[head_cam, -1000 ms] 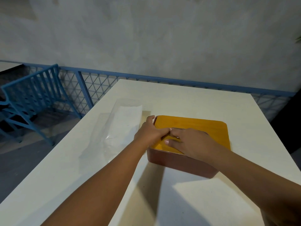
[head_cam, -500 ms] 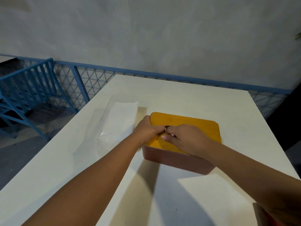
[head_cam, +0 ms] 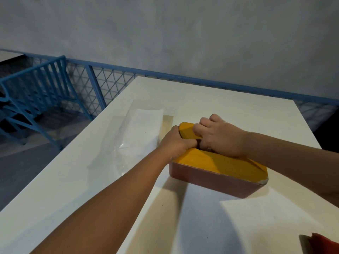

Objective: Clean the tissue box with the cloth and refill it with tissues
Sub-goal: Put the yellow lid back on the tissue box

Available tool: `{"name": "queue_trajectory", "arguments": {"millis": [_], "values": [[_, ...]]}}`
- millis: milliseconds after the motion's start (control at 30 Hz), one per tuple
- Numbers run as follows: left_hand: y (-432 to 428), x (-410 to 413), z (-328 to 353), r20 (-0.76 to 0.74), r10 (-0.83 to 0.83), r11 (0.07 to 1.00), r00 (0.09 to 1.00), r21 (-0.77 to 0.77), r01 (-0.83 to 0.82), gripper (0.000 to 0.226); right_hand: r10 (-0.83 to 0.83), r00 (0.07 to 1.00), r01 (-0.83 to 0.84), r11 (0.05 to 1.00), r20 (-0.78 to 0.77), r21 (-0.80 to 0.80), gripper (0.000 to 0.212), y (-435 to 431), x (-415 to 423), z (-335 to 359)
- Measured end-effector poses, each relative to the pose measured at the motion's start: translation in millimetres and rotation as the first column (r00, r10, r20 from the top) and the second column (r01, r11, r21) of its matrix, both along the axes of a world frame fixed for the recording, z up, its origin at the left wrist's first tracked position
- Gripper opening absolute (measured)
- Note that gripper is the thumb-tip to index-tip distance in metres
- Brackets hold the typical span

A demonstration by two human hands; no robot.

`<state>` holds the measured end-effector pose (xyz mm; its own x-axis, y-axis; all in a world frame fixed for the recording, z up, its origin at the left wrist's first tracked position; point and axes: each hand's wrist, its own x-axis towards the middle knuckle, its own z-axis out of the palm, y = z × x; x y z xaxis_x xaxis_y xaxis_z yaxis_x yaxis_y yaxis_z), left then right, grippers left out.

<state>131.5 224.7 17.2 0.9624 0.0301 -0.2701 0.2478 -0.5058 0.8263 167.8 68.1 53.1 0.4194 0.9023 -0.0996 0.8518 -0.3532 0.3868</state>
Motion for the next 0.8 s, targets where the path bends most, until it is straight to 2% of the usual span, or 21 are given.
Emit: {"name": "queue_trajectory", "arguments": {"millis": [133, 233, 367, 467, 633, 733, 800], "values": [[0, 1, -1, 0.006, 0.000, 1.000, 1.000, 0.008, 0.000, 0.055, -0.014, 1.000, 0.014, 1.000, -0.003, -0.013, 0.015, 1, 1, -3], [0, 1, -1, 0.009, 0.002, 1.000, 1.000, 0.013, -0.002, 0.055, -0.034, 0.999, 0.033, 0.999, -0.034, -0.031, 0.018, -1, 1, -3], [0, 0, -1, 0.006, 0.007, 1.000, 1.000, -0.004, -0.007, 0.057, 0.017, 0.999, -0.016, 0.999, 0.029, -0.051, 0.021, -6, 1, -2], [0, 0, -2, 0.010, 0.006, 1.000, 1.000, -0.016, -0.006, 0.059, 0.030, 0.999, -0.030, 1.000, 0.041, 0.002, 0.029, -13, 3, -4], [0, 0, -1, 0.014, 0.005, 1.000, 1.000, -0.003, -0.005, 0.055, -0.036, 0.998, 0.037, 0.999, 0.047, -0.018, 0.019, -3, -1, -8], [0, 0, -2, 0.021, 0.006, 1.000, 1.000, 0.001, -0.006, 0.054, -0.044, 0.998, 0.047, 0.996, 0.044, -0.073, 0.026, -2, 2, -10], [0, 1, -2, 0.023, 0.006, 1.000, 1.000, -0.004, -0.006, 0.054, 0.002, 1.000, -0.001, 0.999, 0.030, -0.040, 0.025, -1, 1, -8]]}}
